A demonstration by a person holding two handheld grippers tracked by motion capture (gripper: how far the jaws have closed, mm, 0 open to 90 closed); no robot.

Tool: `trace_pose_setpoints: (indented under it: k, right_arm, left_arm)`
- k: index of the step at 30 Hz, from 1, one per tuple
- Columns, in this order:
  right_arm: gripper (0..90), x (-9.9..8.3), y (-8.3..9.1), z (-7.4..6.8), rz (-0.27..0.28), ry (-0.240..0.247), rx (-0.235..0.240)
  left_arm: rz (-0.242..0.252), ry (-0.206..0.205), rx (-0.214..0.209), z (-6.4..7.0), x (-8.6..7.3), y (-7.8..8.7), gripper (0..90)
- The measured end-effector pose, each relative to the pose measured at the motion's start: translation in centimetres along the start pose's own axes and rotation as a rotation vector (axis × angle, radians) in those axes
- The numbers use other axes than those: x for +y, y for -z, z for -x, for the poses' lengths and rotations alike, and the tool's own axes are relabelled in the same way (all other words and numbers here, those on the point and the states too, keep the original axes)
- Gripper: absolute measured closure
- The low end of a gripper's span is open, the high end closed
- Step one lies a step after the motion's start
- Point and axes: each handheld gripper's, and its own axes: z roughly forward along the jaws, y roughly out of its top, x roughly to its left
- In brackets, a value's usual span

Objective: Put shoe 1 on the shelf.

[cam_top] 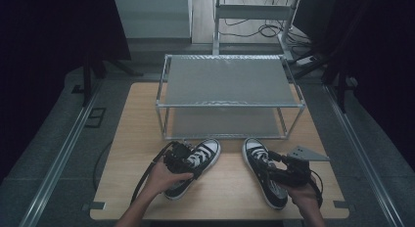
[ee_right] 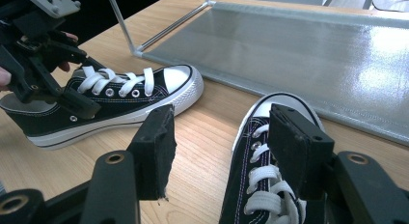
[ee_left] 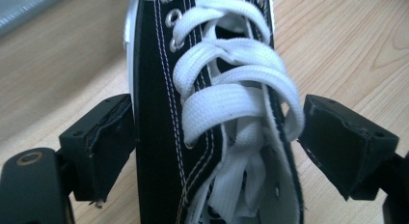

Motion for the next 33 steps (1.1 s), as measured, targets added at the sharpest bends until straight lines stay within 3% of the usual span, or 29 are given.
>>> trace_pose_setpoints:
  k: [3,5,11,20,27,33]
  right_arm:
    - [42.9,-0.1,-0.1,0.0,-0.004,0.001,-0.002]
    - [42.8,-0.2,-0.3,0.1,-0.01,-0.004,-0.004]
    - [42.6,-0.2,-0.5,-0.1,-0.016,0.001,-0.002]
    - [42.5,-0.4,-0.7,0.0,-0.022,-0.002,-0.007]
    - [42.5,-0.5,-0.9,0.1,-0.03,-0.003,-0.008]
    - [42.6,-0.6,-0.8,0.3,-0.027,-0.009,-0.014]
  left_arm:
    - [-0.007,0.008,-0.003,0.0,0.1,0.0,11.6]
    - [-0.037,0.013,0.034,0.2,0.5,-0.2,13.5]
    - [-0.071,0.005,0.071,0.4,0.9,-0.7,13.4]
    - [-0.152,0.02,0.077,0.4,1.3,-1.9,12.7]
    - [-0.154,0.015,0.079,0.4,1.3,-1.9,14.6]
    - [-0.142,-0.009,0.05,-0.1,1.1,-1.6,17.3]
